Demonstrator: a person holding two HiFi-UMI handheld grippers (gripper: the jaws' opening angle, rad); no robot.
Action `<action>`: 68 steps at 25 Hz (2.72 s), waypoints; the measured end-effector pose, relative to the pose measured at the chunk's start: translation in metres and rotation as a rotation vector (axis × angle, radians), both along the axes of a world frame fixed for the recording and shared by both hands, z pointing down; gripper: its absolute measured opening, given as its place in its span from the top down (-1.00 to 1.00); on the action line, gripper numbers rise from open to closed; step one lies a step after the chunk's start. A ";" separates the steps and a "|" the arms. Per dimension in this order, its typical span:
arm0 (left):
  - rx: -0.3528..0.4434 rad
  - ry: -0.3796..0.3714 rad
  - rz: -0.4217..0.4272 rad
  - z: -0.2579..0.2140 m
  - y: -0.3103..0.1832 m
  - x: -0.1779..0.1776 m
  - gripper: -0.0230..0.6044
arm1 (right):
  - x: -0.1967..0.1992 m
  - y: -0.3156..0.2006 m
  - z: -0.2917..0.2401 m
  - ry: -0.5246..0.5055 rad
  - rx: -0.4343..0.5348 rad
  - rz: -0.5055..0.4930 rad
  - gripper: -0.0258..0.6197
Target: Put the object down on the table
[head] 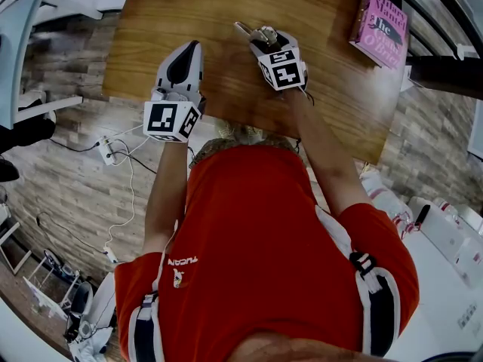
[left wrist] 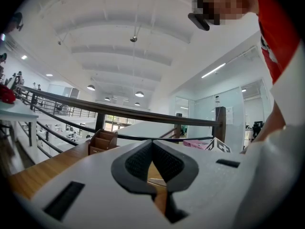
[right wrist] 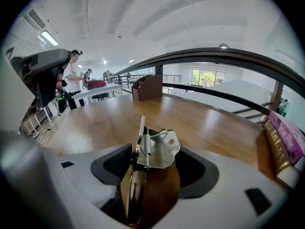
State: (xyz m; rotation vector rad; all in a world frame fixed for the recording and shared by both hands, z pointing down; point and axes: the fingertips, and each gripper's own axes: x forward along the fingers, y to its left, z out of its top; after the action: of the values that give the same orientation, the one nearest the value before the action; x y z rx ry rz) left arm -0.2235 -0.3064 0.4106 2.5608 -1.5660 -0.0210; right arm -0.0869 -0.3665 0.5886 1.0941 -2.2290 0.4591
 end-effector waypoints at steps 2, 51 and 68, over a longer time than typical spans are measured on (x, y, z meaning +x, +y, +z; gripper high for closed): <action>-0.001 -0.002 0.002 0.001 -0.001 0.001 0.90 | 0.004 -0.001 0.000 0.001 -0.007 0.018 0.00; 0.165 0.036 0.201 -0.094 0.051 0.052 0.90 | -0.027 0.119 -0.269 -0.506 0.553 -0.184 0.84; 0.164 0.033 0.183 -0.090 0.061 0.044 0.90 | -0.038 0.125 -0.268 -0.508 0.552 -0.203 0.84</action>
State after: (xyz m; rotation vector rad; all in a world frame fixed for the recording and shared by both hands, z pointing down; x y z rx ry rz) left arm -0.1800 -0.2453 0.3205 2.8039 -1.3654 -0.1789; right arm -0.1250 -0.2413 0.3202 1.0761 -2.9973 0.0193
